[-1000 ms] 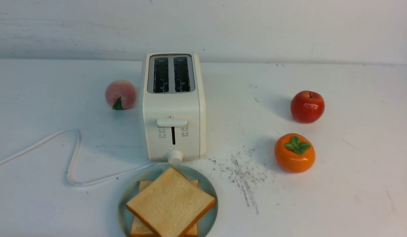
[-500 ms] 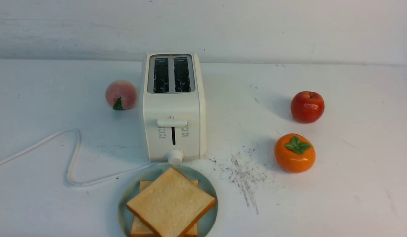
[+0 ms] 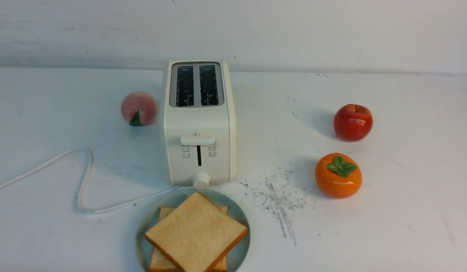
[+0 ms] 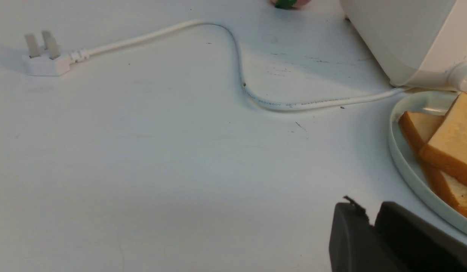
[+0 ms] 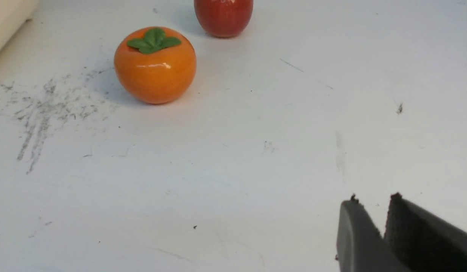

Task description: Take toasted bread from bread machine on white table place on plate.

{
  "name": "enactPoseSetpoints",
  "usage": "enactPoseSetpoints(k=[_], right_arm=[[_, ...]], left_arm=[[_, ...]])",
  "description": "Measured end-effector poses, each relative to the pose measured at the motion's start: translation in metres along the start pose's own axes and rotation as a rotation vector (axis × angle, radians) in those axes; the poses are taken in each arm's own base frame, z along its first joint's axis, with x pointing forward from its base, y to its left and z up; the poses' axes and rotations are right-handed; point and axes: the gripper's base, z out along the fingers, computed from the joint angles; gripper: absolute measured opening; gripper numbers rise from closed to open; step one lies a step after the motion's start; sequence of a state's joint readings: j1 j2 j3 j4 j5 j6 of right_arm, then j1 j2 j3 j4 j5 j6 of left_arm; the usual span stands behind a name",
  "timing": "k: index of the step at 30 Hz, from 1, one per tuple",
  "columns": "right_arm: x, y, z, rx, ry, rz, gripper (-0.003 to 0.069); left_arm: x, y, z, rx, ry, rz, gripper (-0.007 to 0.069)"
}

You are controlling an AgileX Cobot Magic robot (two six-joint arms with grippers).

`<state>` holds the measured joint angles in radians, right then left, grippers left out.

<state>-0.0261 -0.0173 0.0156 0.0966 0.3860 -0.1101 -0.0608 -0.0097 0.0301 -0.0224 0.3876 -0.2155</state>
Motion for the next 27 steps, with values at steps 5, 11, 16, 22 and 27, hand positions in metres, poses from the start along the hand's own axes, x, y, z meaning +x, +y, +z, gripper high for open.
enactPoseSetpoints(k=[5,11,16,22,27], right_arm=[[-0.0001,0.0001,-0.0001,-0.001,0.000,0.003,0.0141],[-0.0001,0.0001,-0.0001,-0.001,0.000,0.003,0.0153],[-0.0001,0.0001,-0.0001,-0.001,0.000,0.003,0.0159],[-0.0001,0.0001,-0.0001,-0.001,0.000,0.003,0.0165],[-0.0001,0.0001,-0.0001,-0.001,0.000,0.003,0.0170]], left_arm=[[0.0000,0.0000,0.0000,0.000,0.000,0.000,0.0092],[0.0000,0.0000,0.0000,0.000,0.000,0.000,0.0101],[0.0000,0.0000,0.0000,0.000,0.000,0.000,0.0101],[0.0000,0.0000,0.0000,0.000,0.000,0.000,0.0107],[0.0000,0.0000,0.0000,0.000,0.000,0.000,0.0109]])
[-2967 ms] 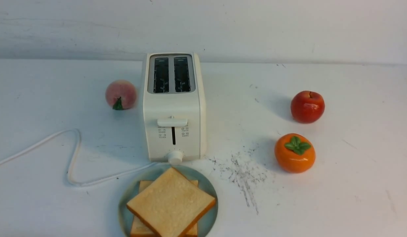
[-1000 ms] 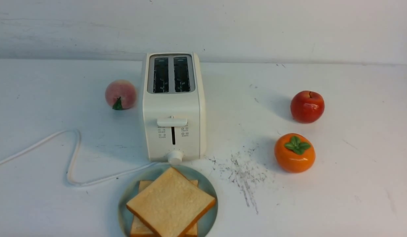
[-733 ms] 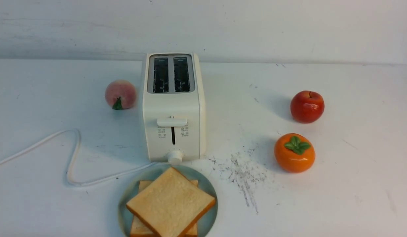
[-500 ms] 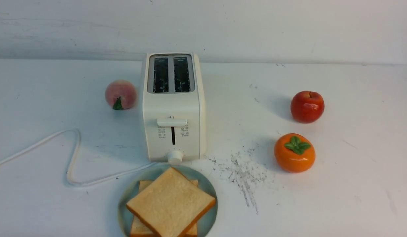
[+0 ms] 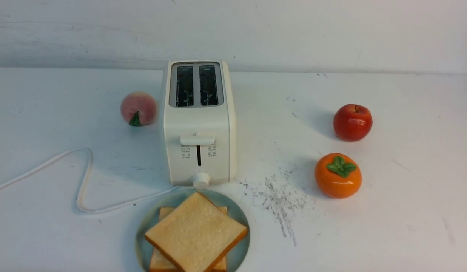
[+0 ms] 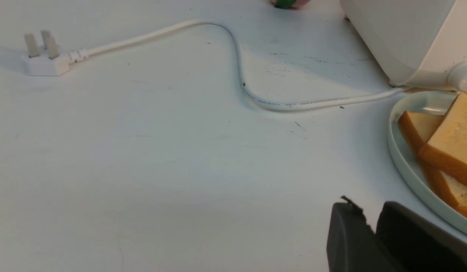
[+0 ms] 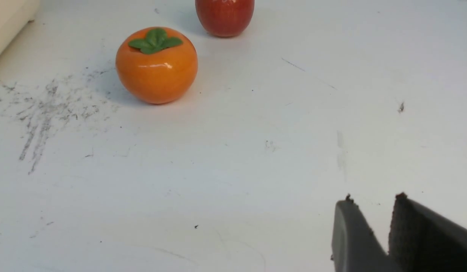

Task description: Take toasted bread from bread machine on white table place on plate.

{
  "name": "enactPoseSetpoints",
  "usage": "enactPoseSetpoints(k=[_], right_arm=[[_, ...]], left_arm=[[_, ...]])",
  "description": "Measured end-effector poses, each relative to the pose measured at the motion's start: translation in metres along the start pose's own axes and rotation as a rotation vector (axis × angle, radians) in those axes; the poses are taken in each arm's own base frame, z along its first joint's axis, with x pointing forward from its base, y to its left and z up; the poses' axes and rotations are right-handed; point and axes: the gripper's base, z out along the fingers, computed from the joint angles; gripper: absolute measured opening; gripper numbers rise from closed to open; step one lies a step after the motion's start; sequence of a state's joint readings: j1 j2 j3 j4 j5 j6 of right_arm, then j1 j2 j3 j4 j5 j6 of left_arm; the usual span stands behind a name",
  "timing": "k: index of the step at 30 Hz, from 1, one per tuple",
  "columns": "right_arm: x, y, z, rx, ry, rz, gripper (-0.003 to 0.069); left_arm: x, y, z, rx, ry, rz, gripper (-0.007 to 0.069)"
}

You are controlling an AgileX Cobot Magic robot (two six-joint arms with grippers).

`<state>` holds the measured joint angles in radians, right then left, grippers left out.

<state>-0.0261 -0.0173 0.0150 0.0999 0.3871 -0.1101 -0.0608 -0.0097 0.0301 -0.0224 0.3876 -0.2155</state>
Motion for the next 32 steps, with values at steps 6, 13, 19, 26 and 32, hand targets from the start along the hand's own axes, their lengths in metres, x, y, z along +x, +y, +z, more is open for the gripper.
enactPoseSetpoints(k=[6,13,19,26,32], right_arm=[[0.0000,0.0000,0.0000,0.000,0.000,0.000,0.0179],[0.0000,0.0000,0.0000,0.000,0.000,0.000,0.0188],[0.0000,0.0000,0.0000,0.000,0.000,-0.001,0.0188],[0.0000,0.0000,0.0000,0.000,0.000,-0.002,0.0198],[0.0000,0.0000,0.0000,0.000,0.000,-0.002,0.0202]], left_arm=[[0.0002,0.0001,0.0001,0.000,0.001,0.000,0.0111],[0.0002,0.0001,0.0001,0.000,0.001,0.000,0.0118],[0.0002,0.0001,0.0001,0.000,0.001,0.000,0.0124],[0.0002,0.0001,0.0001,0.000,0.001,0.000,0.0129],[0.0002,0.0001,0.0001,0.000,0.001,0.000,0.0137]])
